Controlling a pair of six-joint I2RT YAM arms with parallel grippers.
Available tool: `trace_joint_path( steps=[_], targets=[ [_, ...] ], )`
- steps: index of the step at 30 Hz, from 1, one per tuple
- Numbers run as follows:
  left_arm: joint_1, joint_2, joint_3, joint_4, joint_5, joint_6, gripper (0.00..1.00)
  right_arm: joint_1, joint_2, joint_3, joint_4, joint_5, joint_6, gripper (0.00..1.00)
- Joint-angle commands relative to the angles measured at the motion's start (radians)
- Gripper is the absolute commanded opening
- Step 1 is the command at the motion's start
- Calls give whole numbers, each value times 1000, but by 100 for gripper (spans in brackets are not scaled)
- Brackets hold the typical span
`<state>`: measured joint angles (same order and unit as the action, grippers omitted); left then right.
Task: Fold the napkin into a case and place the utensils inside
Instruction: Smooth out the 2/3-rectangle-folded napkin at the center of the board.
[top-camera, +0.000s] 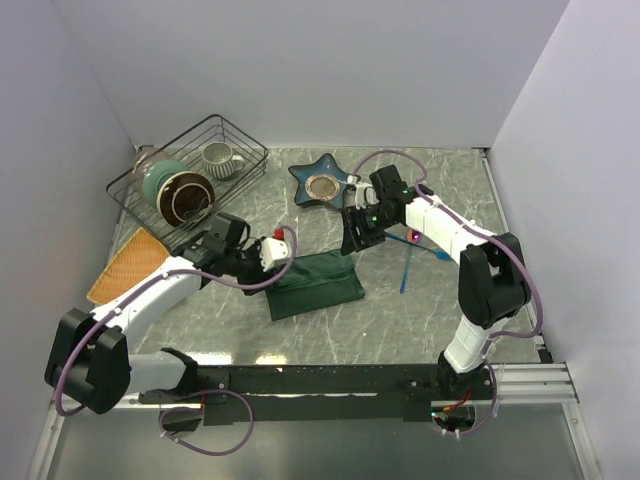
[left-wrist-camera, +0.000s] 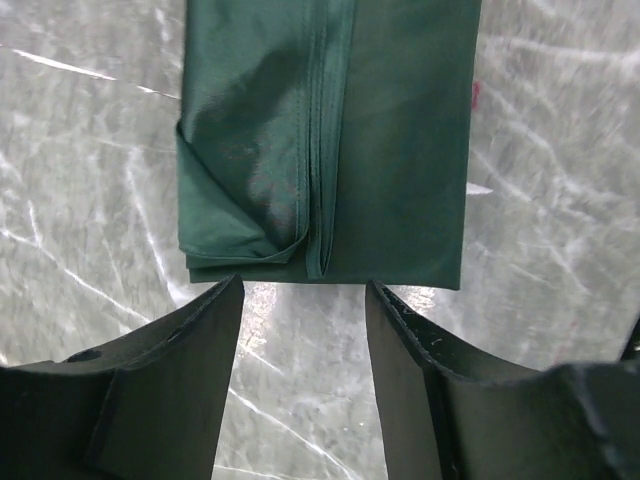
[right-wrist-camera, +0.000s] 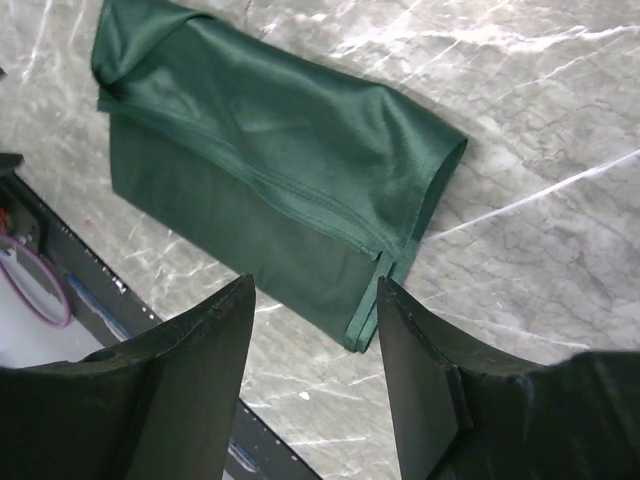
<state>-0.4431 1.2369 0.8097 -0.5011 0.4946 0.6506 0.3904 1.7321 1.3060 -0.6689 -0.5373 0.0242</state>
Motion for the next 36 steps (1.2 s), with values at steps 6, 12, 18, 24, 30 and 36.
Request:
trace_joint_path(
  steps=[6, 12, 18, 24, 30, 36],
  targets=[
    [-92, 72, -21, 108, -91, 161, 57, 7, 106, 53, 14, 45, 16, 62],
    [-154, 127, -40, 180, -146, 170, 57, 7, 139, 65, -4, 10, 32, 64],
    [-198, 202, 9, 282, -151, 97, 51, -2, 61, 10, -31, -51, 63, 58],
    [-261, 321, 91, 375, -136, 20, 52, -24, -51, -143, 18, -185, 175, 48],
    [-315, 432, 166, 432, -133, 12, 53, -25, -33, -228, 98, -251, 238, 44],
    [-338, 501, 212, 457, -137, 3, 54, -33, 18, -241, 130, -236, 263, 42]
  ],
)
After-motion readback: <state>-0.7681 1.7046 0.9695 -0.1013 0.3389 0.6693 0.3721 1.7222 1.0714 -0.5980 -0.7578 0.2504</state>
